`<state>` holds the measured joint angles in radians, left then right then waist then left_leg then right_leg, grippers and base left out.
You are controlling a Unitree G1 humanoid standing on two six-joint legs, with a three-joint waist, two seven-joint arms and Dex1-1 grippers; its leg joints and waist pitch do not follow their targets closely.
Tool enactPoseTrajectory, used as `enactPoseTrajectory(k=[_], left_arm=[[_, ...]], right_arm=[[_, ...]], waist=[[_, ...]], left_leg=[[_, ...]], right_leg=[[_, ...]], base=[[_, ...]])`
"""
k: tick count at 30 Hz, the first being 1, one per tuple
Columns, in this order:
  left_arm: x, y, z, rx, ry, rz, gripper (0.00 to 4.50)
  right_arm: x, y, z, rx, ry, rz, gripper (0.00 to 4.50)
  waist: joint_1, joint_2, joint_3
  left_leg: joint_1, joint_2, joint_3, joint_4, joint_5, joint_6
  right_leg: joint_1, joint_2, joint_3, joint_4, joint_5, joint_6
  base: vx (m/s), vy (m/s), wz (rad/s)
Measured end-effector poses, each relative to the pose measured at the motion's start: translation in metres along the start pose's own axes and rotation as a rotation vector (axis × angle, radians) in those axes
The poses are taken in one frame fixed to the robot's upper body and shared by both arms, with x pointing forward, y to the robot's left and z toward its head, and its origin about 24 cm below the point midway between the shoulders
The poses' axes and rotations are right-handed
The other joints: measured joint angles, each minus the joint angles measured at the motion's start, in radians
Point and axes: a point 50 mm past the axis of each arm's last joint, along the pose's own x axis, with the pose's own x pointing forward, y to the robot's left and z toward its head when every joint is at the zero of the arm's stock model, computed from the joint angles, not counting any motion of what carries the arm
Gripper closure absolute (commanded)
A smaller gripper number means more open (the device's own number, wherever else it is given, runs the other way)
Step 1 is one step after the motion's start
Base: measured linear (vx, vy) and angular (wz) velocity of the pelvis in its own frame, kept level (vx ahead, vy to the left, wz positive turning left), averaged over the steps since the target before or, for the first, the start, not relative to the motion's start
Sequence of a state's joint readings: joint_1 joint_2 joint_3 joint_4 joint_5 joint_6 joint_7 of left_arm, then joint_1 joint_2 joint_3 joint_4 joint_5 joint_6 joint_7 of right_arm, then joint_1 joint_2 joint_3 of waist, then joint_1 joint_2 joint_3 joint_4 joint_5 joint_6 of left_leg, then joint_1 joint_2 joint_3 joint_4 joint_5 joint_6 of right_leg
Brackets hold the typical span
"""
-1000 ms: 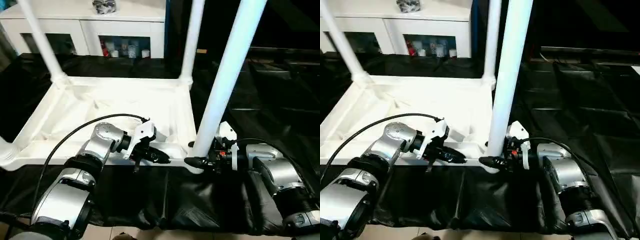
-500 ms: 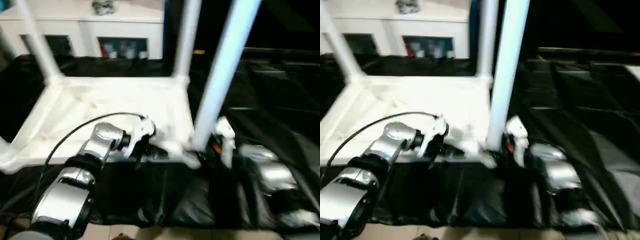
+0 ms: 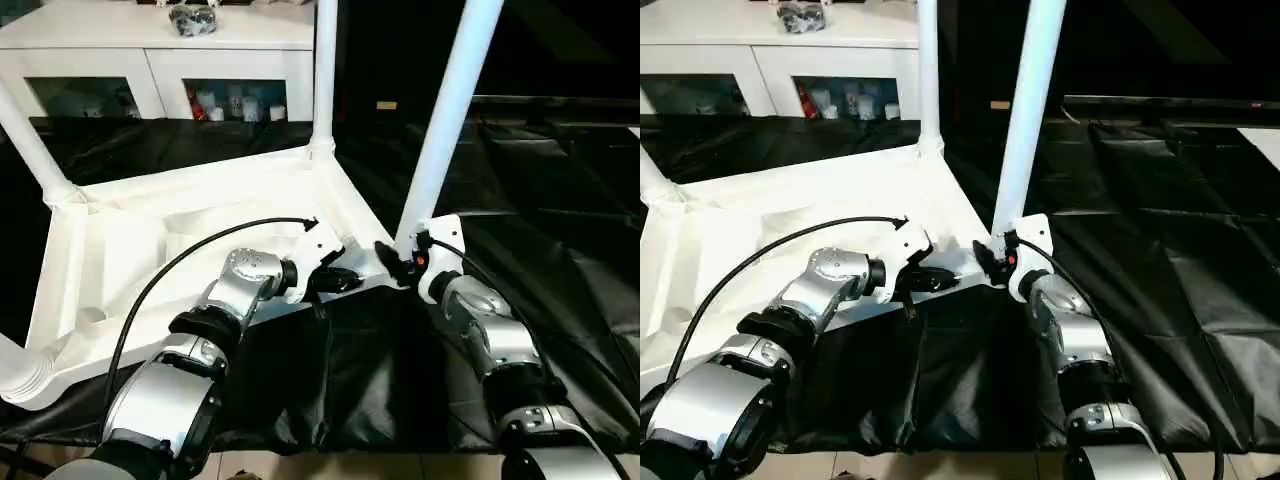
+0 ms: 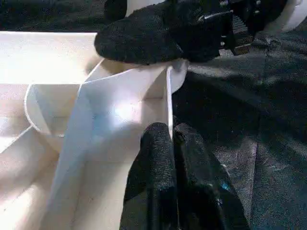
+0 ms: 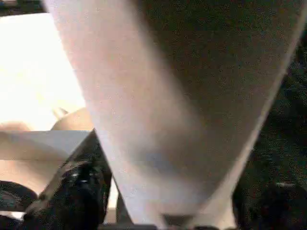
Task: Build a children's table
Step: Rotate leg to tighten
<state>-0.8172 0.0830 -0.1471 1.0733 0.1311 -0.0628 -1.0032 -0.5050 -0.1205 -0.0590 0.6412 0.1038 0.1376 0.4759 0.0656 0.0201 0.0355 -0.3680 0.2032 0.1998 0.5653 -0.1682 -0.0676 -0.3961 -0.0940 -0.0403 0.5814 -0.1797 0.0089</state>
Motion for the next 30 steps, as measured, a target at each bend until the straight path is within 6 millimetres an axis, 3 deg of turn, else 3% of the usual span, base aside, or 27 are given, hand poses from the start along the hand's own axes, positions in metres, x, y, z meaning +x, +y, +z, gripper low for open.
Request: enactPoseTrajectory(k=[5, 9, 16, 19, 23, 30], left_arm=[[-0.007, -0.004, -0.001, 0.012, -0.016, -0.123, 4.50], [-0.020, -0.003, -0.005, 0.013, -0.009, -0.205, 4.50], [-0.031, -0.004, -0.011, 0.025, 0.029, -0.325, 4.50], [-0.033, -0.005, -0.012, 0.027, 0.039, -0.356, 4.50], [-0.035, -0.006, -0.013, 0.027, 0.047, -0.380, 4.50], [-0.035, -0.004, -0.013, 0.025, 0.044, -0.348, 4.50]], right_arm=[[-0.025, -0.009, -0.002, -0.114, 0.050, 0.241, 0.38], [-0.037, -0.007, -0.001, -0.179, 0.082, 0.421, 0.38], [-0.052, -0.006, -0.004, -0.165, 0.154, 0.652, 1.07], [-0.054, -0.005, -0.004, -0.154, 0.174, 0.691, 1.18], [-0.054, -0.004, -0.005, -0.134, 0.182, 0.720, 1.61], [-0.052, -0.003, -0.005, -0.130, 0.166, 0.680, 1.89]], waist=[[0.017, 0.001, 0.000], [0.026, 0.001, 0.000], [0.036, 0.001, 0.001], [0.039, 0.001, 0.001], [0.042, 0.001, 0.001], [0.044, 0.001, 0.001]], left_leg=[[-0.002, 0.002, 0.000, 0.000, 0.000, 0.000], [-0.005, 0.004, 0.001, -0.001, 0.000, 0.001], [-0.005, 0.004, 0.001, 0.002, 0.000, 0.001], [-0.004, 0.004, 0.001, 0.002, 0.000, 0.001], [-0.004, 0.004, 0.001, 0.002, 0.000, 0.001], [-0.003, 0.004, 0.001, 0.002, 0.000, 0.001]], right_leg=[[-0.001, 0.001, -0.001, 0.000, 0.001, -0.002], [-0.006, 0.002, -0.004, 0.003, -0.002, 0.000], [-0.003, 0.001, -0.003, 0.004, -0.001, -0.001], [-0.002, 0.001, -0.003, 0.004, -0.001, -0.002], [-0.002, 0.001, -0.003, 0.005, -0.001, -0.002], [-0.002, 0.001, -0.003, 0.008, -0.001, -0.002]], base=[[0.010, 0.000, 0.00], [0.000, 0.000, 0.00], [0.000, 0.000, 0.00], [0.000, 0.000, 0.00], [0.000, 0.000, 0.00], [0.000, 0.000, 0.00]])
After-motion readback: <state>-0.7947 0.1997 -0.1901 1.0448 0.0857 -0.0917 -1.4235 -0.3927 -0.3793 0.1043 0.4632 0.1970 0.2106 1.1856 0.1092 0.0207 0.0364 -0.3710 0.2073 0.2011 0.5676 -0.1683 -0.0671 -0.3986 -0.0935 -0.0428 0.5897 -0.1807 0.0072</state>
